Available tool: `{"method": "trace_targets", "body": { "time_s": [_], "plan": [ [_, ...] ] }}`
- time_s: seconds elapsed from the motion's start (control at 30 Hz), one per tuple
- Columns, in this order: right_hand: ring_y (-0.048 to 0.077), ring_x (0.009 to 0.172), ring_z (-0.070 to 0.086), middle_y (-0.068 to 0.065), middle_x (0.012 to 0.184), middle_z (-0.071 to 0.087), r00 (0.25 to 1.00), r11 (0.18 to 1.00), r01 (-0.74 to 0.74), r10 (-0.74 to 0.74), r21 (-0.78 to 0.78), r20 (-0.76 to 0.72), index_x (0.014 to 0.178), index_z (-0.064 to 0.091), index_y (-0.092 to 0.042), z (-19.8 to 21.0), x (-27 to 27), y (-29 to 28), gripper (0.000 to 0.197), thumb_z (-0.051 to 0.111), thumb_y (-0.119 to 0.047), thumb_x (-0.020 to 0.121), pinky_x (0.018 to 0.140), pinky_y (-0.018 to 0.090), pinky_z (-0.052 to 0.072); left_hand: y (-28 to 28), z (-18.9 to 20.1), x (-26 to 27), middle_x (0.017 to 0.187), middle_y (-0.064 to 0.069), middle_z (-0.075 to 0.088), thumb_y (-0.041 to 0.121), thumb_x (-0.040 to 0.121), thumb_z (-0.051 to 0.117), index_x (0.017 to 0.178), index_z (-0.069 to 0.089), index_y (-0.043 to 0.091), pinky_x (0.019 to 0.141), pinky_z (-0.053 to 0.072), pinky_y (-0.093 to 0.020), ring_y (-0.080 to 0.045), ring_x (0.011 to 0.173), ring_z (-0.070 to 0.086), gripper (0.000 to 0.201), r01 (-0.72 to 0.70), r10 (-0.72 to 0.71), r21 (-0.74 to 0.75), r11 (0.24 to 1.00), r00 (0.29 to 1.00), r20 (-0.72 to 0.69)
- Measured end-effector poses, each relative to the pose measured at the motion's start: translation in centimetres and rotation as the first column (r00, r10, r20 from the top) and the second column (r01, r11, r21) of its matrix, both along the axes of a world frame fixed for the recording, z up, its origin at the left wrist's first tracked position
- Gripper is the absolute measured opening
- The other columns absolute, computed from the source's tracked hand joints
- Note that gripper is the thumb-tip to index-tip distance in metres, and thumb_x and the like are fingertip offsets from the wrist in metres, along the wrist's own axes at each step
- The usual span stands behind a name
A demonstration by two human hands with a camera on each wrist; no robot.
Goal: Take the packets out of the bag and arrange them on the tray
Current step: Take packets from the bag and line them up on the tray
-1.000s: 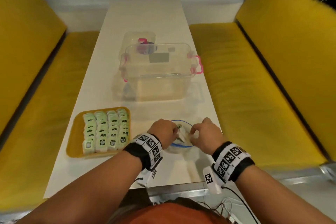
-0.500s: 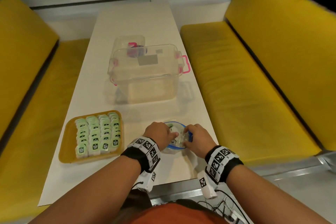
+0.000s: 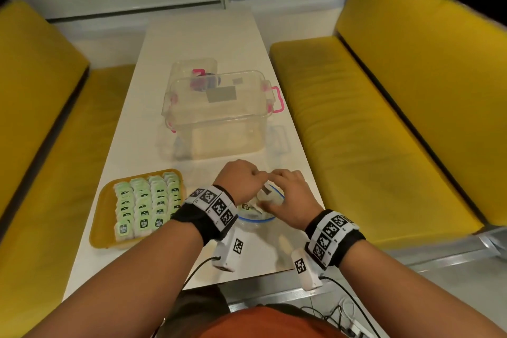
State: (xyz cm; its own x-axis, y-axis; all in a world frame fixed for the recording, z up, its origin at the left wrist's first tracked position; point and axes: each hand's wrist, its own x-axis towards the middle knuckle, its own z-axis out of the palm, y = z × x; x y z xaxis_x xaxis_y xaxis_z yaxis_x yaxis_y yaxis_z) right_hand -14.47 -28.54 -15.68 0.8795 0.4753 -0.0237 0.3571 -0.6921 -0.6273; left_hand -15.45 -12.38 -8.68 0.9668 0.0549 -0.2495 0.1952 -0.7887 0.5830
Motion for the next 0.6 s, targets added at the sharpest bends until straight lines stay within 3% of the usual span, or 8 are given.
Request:
{"method": "trace_targets", "body": {
  "time_s": [0.1, 0.17, 0.2, 0.23, 0.3, 0.4, 0.5, 0.6],
  "plan": [
    [0.019, 0.101, 0.054, -0.001, 0.114, 0.068, 0.998, 0.984, -0.028, 0.018, 0.178, 0.059, 0.118, 0.065, -0.021, 0.8, 0.2, 0.3, 0.028, 0.055, -0.025, 0.092, 0.089, 0.041, 0.046, -0.7, 0.4, 0.4, 0.054, -0.004, 0.047, 0.029, 0.087, 0.053, 0.053, 0.047, 0.009, 0.055, 0.036, -0.03, -0.017, 0.054, 0.043, 0.04, -0.022, 0.024, -0.148, 0.989, 1.0, 0.013],
    [0.021, 0.088, 0.06, 0.006, 0.096, 0.073, 0.999, 0.97, 0.013, -0.023, 0.244, 0.038, 0.103, 0.071, -0.013, 1.2, 0.4, 0.2, 0.023, 0.049, -0.009, 0.096, 0.081, 0.04, 0.048, -0.7, 0.1, 0.8, 0.063, -0.005, 0.063, 0.04, 0.093, 0.05, 0.059, 0.061, 0.012, 0.065, 0.045, -0.031, -0.018, 0.061, 0.055, 0.046, -0.051, 0.056, -0.197, 0.979, 0.998, 0.017],
    [0.022, 0.089, 0.063, 0.006, 0.096, 0.073, 0.998, 0.966, 0.059, -0.061, 0.252, 0.0, 0.103, 0.071, -0.012, 1.3, 0.5, 0.0, 0.025, 0.047, -0.009, 0.098, 0.081, 0.038, 0.05, -0.6, -0.3, 1.0, 0.069, -0.003, 0.069, 0.046, 0.096, 0.046, 0.063, 0.066, 0.016, 0.07, 0.047, -0.031, -0.017, 0.067, 0.061, 0.049, -0.066, 0.07, -0.19, 0.98, 0.997, 0.014],
    [0.021, 0.092, 0.065, 0.005, 0.1, 0.073, 0.993, 0.959, 0.116, -0.106, 0.26, -0.052, 0.106, 0.071, -0.012, 1.2, 0.6, -0.3, 0.026, 0.046, -0.012, 0.1, 0.084, 0.036, 0.051, -0.5, -0.8, 1.1, 0.073, -0.002, 0.071, 0.05, 0.097, 0.043, 0.066, 0.068, 0.019, 0.074, 0.049, -0.031, -0.017, 0.071, 0.063, 0.051, -0.075, 0.077, -0.146, 0.986, 0.997, 0.011],
    [0.016, 0.093, 0.067, -0.002, 0.106, 0.072, 0.969, 0.925, 0.224, -0.179, 0.306, -0.169, 0.115, 0.069, -0.014, 0.7, 0.8, -0.9, 0.028, 0.045, -0.013, 0.101, 0.088, 0.036, 0.054, -0.1, -2.1, 1.5, 0.078, -0.002, 0.071, 0.049, 0.096, 0.044, 0.074, 0.071, 0.017, 0.075, 0.051, -0.032, -0.021, 0.077, 0.065, 0.048, -0.017, 0.017, 0.095, 0.995, 1.0, -0.003],
    [0.013, 0.086, 0.069, -0.003, 0.104, 0.071, 0.932, 0.878, 0.313, -0.21, 0.363, -0.296, 0.117, 0.066, -0.015, 0.6, 0.9, -1.5, 0.036, 0.042, 0.001, 0.096, 0.084, 0.037, 0.057, 0.0, -4.0, 1.6, 0.089, -0.004, 0.071, 0.042, 0.092, 0.054, 0.088, 0.072, 0.014, 0.071, 0.05, -0.03, -0.024, 0.082, 0.064, 0.034, 0.142, -0.091, 0.416, 0.898, 0.986, -0.14],
    [0.013, 0.08, 0.068, -0.003, 0.091, 0.072, 0.923, 0.87, 0.333, -0.222, 0.363, -0.313, 0.102, 0.067, -0.02, 0.6, 1.0, -1.9, 0.036, 0.042, 0.004, 0.092, 0.079, 0.035, 0.057, -0.3, -5.3, 1.7, 0.087, -0.006, 0.07, 0.043, 0.091, 0.055, 0.081, 0.065, 0.014, 0.064, 0.045, -0.03, -0.023, 0.073, 0.059, 0.032, 0.203, -0.122, 0.482, 0.852, 0.973, -0.194],
    [0.016, 0.082, 0.067, -0.005, 0.079, 0.071, 0.921, 0.879, 0.336, -0.233, 0.337, -0.311, 0.092, 0.068, -0.025, 0.3, 1.0, -2.2, 0.028, 0.048, -0.005, 0.095, 0.08, 0.037, 0.057, -0.6, -5.9, 1.8, 0.088, -0.004, 0.07, 0.039, 0.091, 0.056, 0.086, 0.07, 0.016, 0.067, 0.047, -0.03, -0.024, 0.079, 0.063, 0.028, 0.209, -0.133, 0.485, 0.849, 0.973, -0.187]
  ]
}}
